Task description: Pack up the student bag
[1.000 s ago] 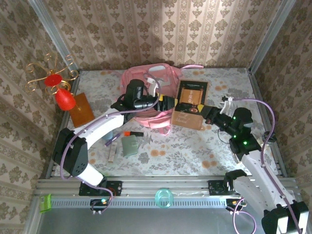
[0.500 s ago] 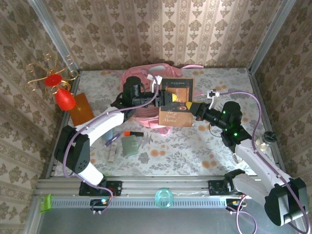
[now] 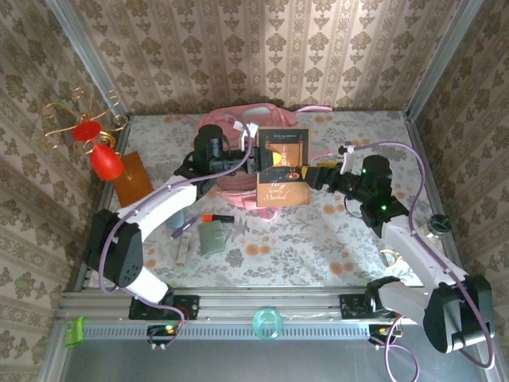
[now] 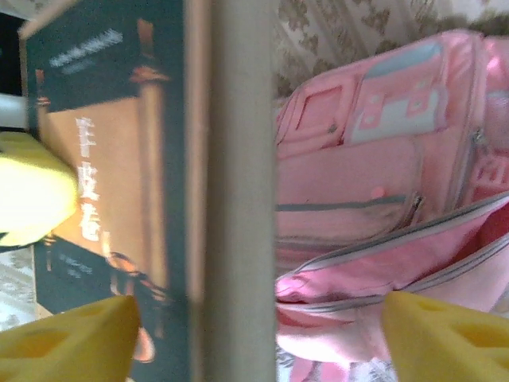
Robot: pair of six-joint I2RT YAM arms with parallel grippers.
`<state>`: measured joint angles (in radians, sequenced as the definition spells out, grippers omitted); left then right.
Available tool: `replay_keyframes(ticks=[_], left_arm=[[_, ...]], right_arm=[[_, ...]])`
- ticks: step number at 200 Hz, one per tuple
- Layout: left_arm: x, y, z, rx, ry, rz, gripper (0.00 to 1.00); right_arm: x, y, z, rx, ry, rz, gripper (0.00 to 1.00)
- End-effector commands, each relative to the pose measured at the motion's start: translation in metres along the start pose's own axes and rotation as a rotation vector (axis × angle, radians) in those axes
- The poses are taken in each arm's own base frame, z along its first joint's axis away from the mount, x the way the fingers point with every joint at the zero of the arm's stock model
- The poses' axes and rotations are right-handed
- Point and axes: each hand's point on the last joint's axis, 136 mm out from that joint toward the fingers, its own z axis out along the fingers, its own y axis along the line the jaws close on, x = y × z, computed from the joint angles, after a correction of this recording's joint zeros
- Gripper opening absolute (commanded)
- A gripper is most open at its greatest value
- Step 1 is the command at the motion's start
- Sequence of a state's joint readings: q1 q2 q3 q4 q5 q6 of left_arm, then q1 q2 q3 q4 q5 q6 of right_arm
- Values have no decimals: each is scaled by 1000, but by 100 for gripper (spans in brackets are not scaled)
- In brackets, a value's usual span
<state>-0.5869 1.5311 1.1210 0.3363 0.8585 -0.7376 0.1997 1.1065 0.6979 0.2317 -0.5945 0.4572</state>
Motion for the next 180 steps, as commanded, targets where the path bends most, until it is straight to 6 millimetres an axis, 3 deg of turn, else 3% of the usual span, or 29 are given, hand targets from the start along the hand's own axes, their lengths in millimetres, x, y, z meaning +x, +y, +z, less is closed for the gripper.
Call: replay_keyframes(ticks=[1,30,56,110,130,163,180], left_arm=[[-19,-39,-16,75,-55,108,0],[-22,-46,-20,80,-65,113,0],[-23,-44,-20,80,-70,107,1],[-28,-22,-27,39,-115,57,4],[-26,-6,-29,5,-121,33,14],[-12,33,-37,-123,-68,49,50],[5,81,-55,-379,-16,71,63]], right_arm=[[11,29,10,-185,91,-10,89],[13,60,17,-348,80,-17,92],[5,81,15,-476,48,-3,86],[-13,92,7,-513,-39,34,29],[-16,84,9,-457,-60,63,0],[-22,55,10,-290,-50,142,0],[-25,16,2,-127,-62,243,0]])
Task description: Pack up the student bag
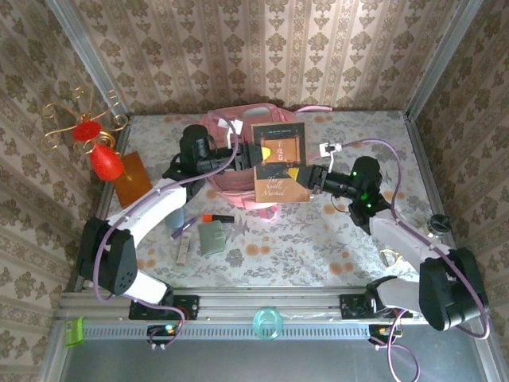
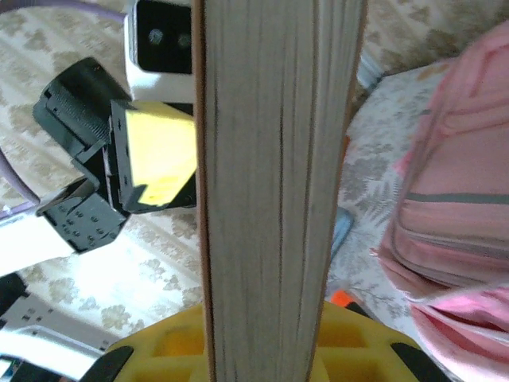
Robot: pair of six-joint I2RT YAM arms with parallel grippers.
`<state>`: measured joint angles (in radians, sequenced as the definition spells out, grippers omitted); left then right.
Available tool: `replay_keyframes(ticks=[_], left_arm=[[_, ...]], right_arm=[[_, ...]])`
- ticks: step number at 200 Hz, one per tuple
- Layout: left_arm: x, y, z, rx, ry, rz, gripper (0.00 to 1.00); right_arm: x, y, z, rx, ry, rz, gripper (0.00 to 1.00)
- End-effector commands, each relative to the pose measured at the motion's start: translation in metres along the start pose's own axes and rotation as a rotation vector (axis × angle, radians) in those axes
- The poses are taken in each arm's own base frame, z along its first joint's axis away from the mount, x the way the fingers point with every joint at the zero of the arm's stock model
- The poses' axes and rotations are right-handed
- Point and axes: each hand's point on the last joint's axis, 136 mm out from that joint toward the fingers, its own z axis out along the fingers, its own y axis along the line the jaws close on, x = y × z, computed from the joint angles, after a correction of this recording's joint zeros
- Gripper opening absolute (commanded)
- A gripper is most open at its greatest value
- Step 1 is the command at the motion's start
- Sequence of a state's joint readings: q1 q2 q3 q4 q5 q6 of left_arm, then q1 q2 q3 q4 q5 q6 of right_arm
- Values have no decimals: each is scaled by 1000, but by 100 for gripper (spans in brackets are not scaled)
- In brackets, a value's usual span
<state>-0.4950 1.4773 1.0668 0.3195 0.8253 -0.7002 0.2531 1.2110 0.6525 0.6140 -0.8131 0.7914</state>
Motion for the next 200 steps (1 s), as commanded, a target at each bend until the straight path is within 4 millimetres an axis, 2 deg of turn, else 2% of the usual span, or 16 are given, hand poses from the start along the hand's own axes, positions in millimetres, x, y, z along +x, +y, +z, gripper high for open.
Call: replay_keyframes(ticks=[1,11,27,47,98,126,145,177,200], left_arm=[[18,60,-18,-298,59,77,64],[33,87,-25,-450,142,139,67],[51,118,-30,-587,277,212,69],[59,143,-30,-667,405,248,69],[96,126,24,-446,571,312,69],[111,134,37,-462,651,344,68],[117,145,43,-492,689,360,64],[113,146,52,-474,676,347,41],[106,141,55,-459,654,356,21]], right_arm=[[-32,-28,-26,195,-110,61,0],[-35,-48,-41,286,-135,113,0],[-35,-69,-59,383,-160,137,0],[-30,-84,-69,462,-163,131,0],[-25,-102,-82,531,-155,142,0],[-24,-106,-87,540,-165,154,0],[-23,-107,-88,541,-166,161,0],[-21,-108,-90,546,-169,165,0],[-18,-107,-89,535,-167,180,0]])
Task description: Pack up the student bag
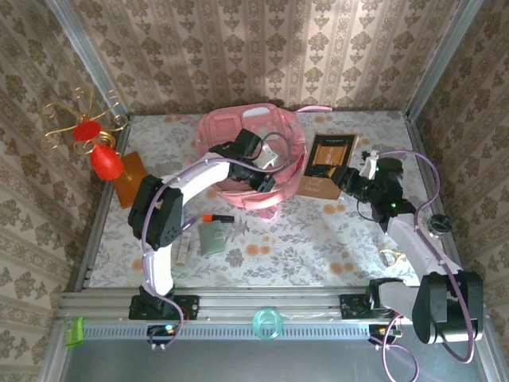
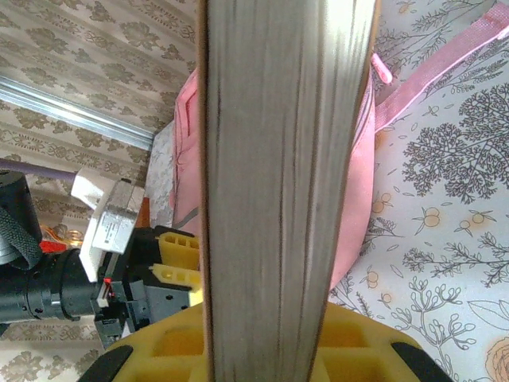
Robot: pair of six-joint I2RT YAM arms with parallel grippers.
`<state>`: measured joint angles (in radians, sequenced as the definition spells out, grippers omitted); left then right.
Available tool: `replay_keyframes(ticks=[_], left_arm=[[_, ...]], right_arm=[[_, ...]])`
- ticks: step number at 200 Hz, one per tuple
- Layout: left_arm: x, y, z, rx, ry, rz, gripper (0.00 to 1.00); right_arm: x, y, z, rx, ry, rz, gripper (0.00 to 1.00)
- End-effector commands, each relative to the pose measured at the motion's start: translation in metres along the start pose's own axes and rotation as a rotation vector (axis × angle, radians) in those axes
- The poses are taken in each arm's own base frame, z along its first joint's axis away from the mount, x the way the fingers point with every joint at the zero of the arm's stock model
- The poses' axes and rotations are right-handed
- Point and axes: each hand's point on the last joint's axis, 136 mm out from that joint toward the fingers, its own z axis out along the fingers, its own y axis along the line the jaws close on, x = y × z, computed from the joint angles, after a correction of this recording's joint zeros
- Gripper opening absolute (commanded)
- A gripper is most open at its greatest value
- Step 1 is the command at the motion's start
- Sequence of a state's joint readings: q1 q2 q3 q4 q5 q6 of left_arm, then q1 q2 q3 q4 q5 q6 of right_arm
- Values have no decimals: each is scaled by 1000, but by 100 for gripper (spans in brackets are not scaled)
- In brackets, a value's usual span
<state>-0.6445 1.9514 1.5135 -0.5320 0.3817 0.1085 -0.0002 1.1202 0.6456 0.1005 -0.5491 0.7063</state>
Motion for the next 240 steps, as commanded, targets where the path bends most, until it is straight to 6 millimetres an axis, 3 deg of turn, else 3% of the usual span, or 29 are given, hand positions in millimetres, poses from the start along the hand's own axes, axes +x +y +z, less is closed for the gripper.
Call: replay_keyframes(ticks=[1,19,47,73,109,144,157,175,192,240], left_arm=[[-13,-1,-10,3,-28,16,20],[-20,-3,-20,25,-58,22,0],[-56,-1,-69,44,-245,-19,0],[-97,3,-126,48,-473,-52,0],[-127,5,-168,-10,-591,-23,0],[-142,-1,-184,-1,-628,-12,0],[-145,-3,-186,4,-633,-9,0],[-148,-5,-188,9,-631,-7,0],[-148,-4,-186,6,-625,-6,0],[-147,-6,-182,21,-614,-8,0]], right_arm=[[-9,13,-7,-45,-46,-40,0],[-4,11,-8,-47,-33,-24,0],[12,12,-8,-88,17,43,0],[34,31,-8,-212,140,104,0],[64,53,9,-270,231,152,0],[68,73,50,-292,248,228,0],[68,90,63,-331,260,232,0],[73,92,90,-318,273,260,0],[74,106,104,-357,279,269,0],[85,120,140,-334,293,286,0]])
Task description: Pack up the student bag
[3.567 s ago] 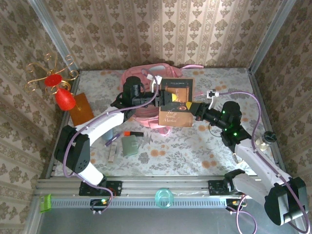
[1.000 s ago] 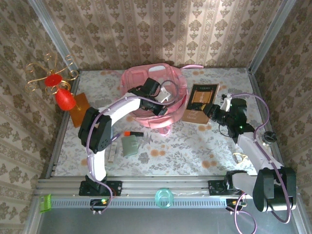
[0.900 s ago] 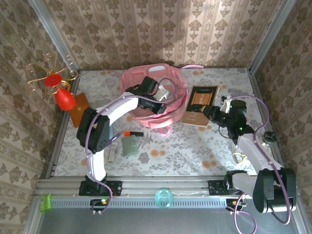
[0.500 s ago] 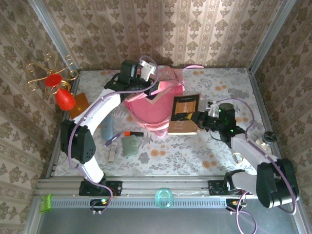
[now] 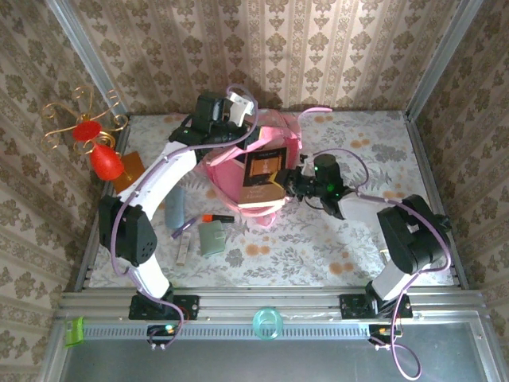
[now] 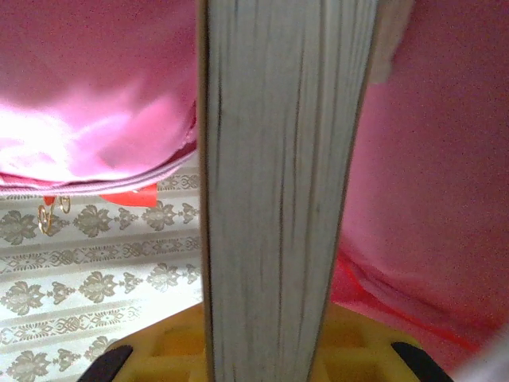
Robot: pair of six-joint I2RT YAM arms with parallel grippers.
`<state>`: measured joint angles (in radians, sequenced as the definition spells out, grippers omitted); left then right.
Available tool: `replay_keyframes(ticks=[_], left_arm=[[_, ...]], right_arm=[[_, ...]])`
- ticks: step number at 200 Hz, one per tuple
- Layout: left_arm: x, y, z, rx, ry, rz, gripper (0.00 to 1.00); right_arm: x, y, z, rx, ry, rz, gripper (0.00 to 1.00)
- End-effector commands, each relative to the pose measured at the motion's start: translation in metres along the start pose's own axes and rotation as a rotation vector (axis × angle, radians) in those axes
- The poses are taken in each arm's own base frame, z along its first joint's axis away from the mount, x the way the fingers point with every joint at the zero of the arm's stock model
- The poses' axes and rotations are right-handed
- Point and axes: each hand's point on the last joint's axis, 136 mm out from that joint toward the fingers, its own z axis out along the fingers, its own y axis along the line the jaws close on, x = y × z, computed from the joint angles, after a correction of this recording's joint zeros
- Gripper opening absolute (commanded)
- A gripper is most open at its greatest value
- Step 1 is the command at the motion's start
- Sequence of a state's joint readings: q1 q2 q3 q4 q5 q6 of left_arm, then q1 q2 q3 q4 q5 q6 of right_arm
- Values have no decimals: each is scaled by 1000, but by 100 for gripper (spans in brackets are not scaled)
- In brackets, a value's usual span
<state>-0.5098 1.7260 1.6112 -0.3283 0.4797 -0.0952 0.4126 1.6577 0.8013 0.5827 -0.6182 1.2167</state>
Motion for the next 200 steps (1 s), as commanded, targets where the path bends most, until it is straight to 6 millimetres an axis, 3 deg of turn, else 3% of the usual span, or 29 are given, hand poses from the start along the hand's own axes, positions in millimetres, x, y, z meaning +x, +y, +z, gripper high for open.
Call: replay_keyframes(ticks=[1,39,63,90,98,145,172,200], left_arm=[[-37,-21,-10,63,-96,45,0],[-33,-23,-10,72,-93,40,0],[-32,-24,-12,73,-93,40,0],[-33,-25,-13,77,-96,43,0],[-32,-25,-12,80,-96,42,0],[-31,-27,-9,105,-96,39,0],[-33,-28,-9,108,-101,35,0],[-40,-30,-12,112,-115,30,0]], right_arm=[[-17,35,15,-85,-65,-48,0],[-68,20,28,-24,-300,33,0],[-94,-23,33,108,-442,168,0],[-96,-56,34,179,-503,246,0],[-96,-55,34,180,-507,233,0],[-112,-1,62,65,-481,62,0],[-127,-5,76,82,-561,91,0],[-145,-20,89,147,-659,100,9]])
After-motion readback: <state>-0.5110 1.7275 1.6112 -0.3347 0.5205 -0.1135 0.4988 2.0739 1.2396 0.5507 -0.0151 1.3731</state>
